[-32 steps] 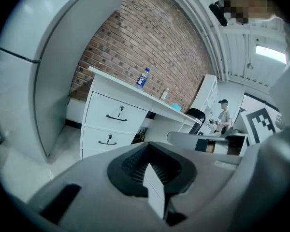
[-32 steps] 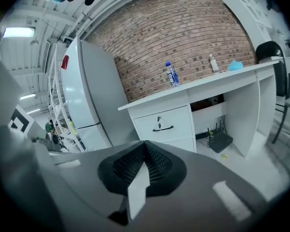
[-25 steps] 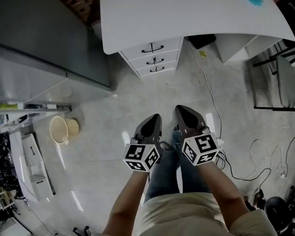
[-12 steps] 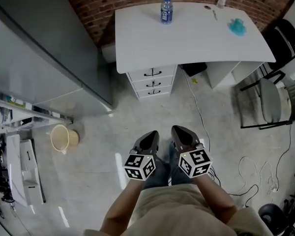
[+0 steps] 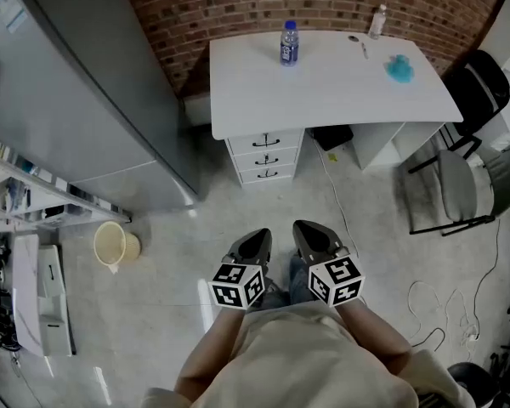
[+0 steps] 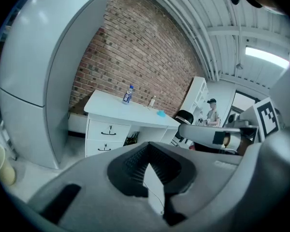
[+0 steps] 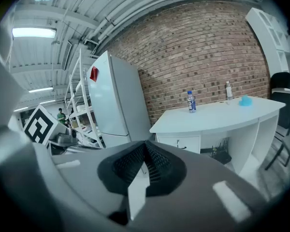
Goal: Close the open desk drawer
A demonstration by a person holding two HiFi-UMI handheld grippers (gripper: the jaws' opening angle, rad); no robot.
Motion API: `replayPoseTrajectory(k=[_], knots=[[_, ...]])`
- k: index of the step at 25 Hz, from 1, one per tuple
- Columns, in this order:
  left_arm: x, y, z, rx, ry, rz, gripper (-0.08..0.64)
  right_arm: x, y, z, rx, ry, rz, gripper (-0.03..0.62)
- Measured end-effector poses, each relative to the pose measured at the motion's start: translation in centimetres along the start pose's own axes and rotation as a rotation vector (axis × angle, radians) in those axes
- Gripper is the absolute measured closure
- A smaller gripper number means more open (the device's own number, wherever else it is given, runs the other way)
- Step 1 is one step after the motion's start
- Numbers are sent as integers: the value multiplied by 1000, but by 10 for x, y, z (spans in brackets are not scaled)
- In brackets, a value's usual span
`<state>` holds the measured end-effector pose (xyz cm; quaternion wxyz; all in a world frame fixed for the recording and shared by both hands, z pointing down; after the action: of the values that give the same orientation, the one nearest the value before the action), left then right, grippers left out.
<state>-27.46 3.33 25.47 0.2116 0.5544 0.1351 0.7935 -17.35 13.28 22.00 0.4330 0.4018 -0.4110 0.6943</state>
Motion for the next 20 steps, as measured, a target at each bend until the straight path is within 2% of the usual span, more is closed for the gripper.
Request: replayPoseTrajectory(k=[10, 20], knots=[[-17, -21, -27, 2, -16, 62, 563, -10, 26, -14, -76, 2, -18, 589], [-10, -24, -38, 15, -24, 83, 563, -1, 38, -25, -77, -24, -15, 589]])
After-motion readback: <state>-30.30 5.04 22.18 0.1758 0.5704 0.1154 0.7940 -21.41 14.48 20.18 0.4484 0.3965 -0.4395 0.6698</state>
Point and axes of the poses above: the fingertips, and each gripper's own axes: z forward along the fingers, y to its left, x out of its underside, the point moved 7 cm from there along -z, backward along the fingers, and after that the axes turned 4 degrees about x, right-handed, at the moved point
